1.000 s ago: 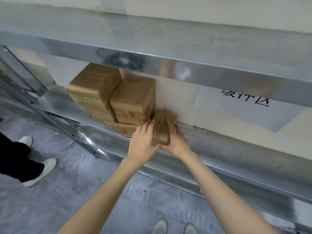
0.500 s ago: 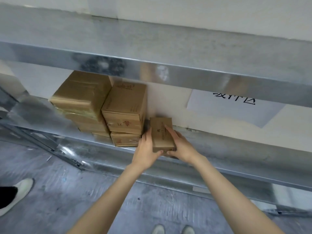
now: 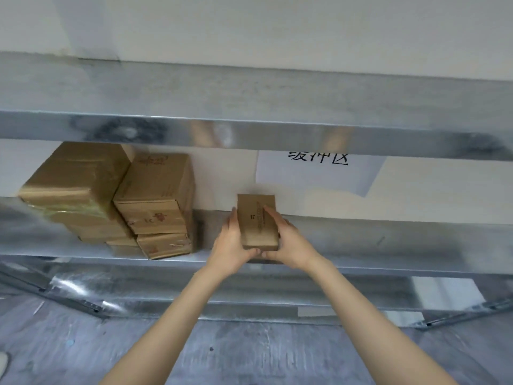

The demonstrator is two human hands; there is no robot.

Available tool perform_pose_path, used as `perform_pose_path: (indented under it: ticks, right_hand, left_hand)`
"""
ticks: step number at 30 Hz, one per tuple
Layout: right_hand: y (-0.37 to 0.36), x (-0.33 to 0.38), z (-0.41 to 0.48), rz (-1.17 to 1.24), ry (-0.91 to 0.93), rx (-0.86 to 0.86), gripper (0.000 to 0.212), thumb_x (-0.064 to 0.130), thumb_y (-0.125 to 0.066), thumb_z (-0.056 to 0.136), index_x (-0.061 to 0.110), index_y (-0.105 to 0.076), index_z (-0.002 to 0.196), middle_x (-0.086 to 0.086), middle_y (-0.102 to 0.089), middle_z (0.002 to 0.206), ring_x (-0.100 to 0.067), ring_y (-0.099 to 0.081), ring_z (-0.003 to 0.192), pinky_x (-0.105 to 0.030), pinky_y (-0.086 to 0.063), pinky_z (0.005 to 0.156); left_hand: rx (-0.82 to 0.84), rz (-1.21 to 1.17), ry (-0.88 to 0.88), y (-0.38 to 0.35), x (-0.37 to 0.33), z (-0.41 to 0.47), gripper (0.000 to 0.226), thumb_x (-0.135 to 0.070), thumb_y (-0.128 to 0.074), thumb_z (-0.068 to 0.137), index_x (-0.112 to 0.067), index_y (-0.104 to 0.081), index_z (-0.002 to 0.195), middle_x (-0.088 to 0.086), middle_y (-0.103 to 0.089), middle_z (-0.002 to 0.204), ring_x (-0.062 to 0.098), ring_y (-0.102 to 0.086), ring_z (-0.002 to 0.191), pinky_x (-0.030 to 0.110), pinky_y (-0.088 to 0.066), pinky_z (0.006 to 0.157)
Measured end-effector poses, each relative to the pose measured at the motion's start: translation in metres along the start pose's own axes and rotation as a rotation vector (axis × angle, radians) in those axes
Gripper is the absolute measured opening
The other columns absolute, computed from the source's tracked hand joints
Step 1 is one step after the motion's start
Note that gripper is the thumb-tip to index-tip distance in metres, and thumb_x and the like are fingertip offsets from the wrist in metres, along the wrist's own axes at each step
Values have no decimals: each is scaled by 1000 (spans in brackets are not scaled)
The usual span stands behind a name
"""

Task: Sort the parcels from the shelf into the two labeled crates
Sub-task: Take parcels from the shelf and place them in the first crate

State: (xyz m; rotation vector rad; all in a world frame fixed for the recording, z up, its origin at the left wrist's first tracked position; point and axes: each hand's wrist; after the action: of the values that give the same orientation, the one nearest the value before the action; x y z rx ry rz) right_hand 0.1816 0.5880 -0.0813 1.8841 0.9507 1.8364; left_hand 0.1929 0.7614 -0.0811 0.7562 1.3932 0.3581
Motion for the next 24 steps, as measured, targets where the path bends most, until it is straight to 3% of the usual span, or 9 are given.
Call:
perform_pose_path:
  ticks: [5, 8, 10, 13, 15, 18, 21, 24]
  right_hand:
    - [68, -16, -70, 76, -7, -178, 120, 19, -87, 71, 27, -4, 157, -8, -31, 155, -23, -31, 142, -42, -34, 114]
    - [115, -33, -125, 91, -31, -305, 131, 18, -88, 68, 32, 8, 156, -7, -33, 151, -23, -41, 134, -47, -42, 107]
    - [146, -45, -166, 76, -66, -392, 138, 21, -89, 68, 38, 18, 153, -2, -33, 148, -19, -49, 125, -49, -45, 104]
    - [190, -67, -233, 36, -98, -532, 139, 23, -89, 70, 41, 23, 150, 5, -29, 144, 11, -49, 105, -41, -47, 101]
    - [217, -81, -280, 13, -115, -636, 136, 27, -87, 72, 39, 23, 150, 3, -27, 147, 22, -45, 99, -32, -45, 97]
    - [254, -97, -349, 15, -175, -759, 128, 36, -83, 76, 36, 18, 153, 5, -28, 145, 8, -47, 99, -32, -44, 99]
    - [287, -110, -415, 72, -201, -871, 105, 43, -80, 77, 37, -10, 155, 12, -32, 127, -4, -49, 112, -38, -46, 104]
    - [315, -122, -476, 88, -225, -988, 90, 50, -78, 75, 38, -27, 149, 10, -34, 123, -6, -52, 115, -40, -48, 104]
  left_hand:
    - [78, -69, -113, -37, -83, -2, 95, -20, -86, 62, -14, -30, 140, 2, -44, 123, 19, -37, 122, 31, -41, 87]
    - [145, -171, -132, -67, -145, -13, 100, -19, -81, 73, -11, -17, 149, -1, -30, 122, 14, -41, 117, 28, -40, 97]
    - [188, -265, -168, -91, -189, -24, 87, -19, -75, 81, -14, -21, 149, 0, -29, 125, 8, -40, 115, 26, -36, 104]
    - [240, -351, -262, -132, -256, -46, 61, -23, -66, 89, -25, -35, 141, 2, -33, 123, -4, -39, 108, 21, -32, 105]
    - [278, -407, -307, -161, -300, -62, 55, -27, -62, 91, -29, -37, 139, 0, -32, 118, -5, -39, 107, 20, -33, 101]
    - [328, -466, -393, -205, -361, -86, 53, -29, -61, 92, -31, -39, 140, -2, -33, 114, 4, -39, 111, 18, -33, 99]
    - [377, -487, -493, -246, -420, -111, 55, -30, -62, 92, -30, -40, 141, 1, -37, 116, -7, -36, 104, 3, -31, 87]
    - [477, -522, -558, -283, -473, -138, 57, -33, -63, 91, -29, -39, 142, -4, -37, 116, -21, -33, 104, 3, -29, 86]
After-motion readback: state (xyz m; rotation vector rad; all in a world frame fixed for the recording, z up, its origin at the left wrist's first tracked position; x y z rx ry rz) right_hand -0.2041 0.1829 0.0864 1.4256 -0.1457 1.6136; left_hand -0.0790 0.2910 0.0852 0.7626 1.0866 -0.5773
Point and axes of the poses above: each hand's wrist, its own z-axis towards the middle knuckle, its own y-axis out of the back of the hand, x = y × z
